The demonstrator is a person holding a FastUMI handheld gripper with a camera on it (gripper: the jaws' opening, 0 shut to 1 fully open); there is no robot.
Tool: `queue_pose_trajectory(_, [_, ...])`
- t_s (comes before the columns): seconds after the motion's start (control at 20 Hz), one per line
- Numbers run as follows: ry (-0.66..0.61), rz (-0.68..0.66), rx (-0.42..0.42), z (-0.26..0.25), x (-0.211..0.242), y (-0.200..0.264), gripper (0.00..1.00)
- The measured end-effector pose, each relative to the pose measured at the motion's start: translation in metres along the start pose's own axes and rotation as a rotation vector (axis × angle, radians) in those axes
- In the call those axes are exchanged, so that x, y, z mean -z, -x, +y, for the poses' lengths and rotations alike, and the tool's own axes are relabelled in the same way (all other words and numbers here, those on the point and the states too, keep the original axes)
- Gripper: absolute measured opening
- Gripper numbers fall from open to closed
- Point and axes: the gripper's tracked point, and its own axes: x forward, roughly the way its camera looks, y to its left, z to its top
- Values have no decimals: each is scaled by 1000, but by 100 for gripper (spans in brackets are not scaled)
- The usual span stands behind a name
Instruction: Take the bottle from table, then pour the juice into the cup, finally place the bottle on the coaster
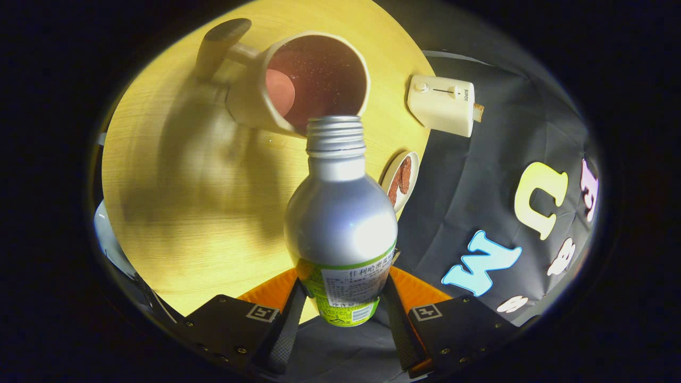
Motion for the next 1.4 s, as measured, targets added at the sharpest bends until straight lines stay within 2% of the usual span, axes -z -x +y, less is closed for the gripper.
queue_pose_trajectory(0.65, [119,41,24,-20,-5,-3,76])
queue_pose_trajectory(1.4, [200,103,-19,-24,-1,4,76])
